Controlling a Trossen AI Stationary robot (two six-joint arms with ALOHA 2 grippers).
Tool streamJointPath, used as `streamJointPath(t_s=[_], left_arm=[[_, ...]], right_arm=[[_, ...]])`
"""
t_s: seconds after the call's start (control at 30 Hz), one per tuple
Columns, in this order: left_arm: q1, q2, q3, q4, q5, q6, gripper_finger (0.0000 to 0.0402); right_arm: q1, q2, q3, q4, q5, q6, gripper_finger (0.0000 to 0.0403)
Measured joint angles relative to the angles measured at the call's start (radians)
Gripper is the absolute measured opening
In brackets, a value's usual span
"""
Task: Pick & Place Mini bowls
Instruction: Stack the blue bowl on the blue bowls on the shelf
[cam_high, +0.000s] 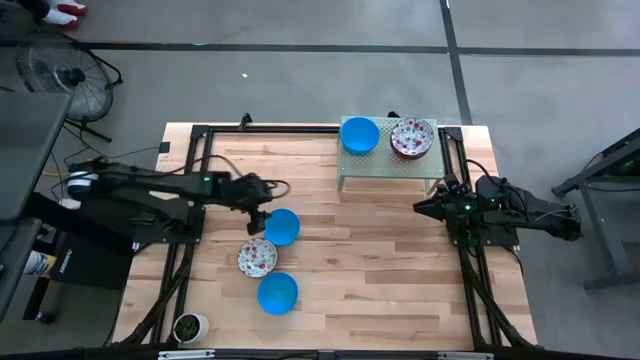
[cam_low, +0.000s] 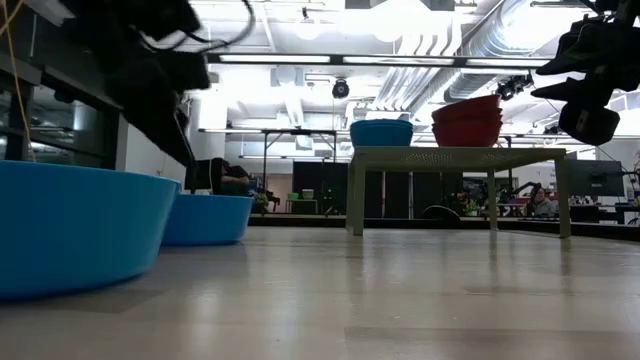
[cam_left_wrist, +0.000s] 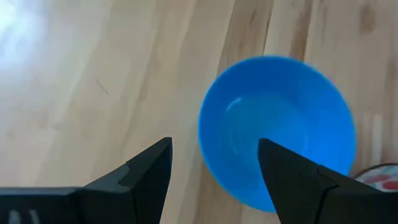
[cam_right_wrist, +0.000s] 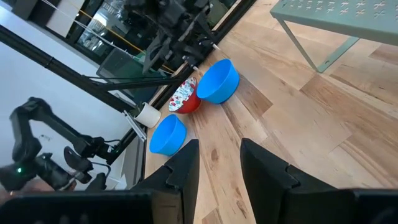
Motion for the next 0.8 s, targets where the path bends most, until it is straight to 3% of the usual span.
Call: streamJointPath(t_s=[0.37,0.8], left_arm=[[0.0,0.34,0.202,-0.142,0.015,-0.021,0.0232],[0.001,0.407,0.223,-0.151,-0.013,-0.099,0.0232]], right_arm=[[0.0,0.0,0.0,0.0,0.0,0.0,0.0105],[0.0,0.0,0.0,0.0,0.0,0.0,0.0105]])
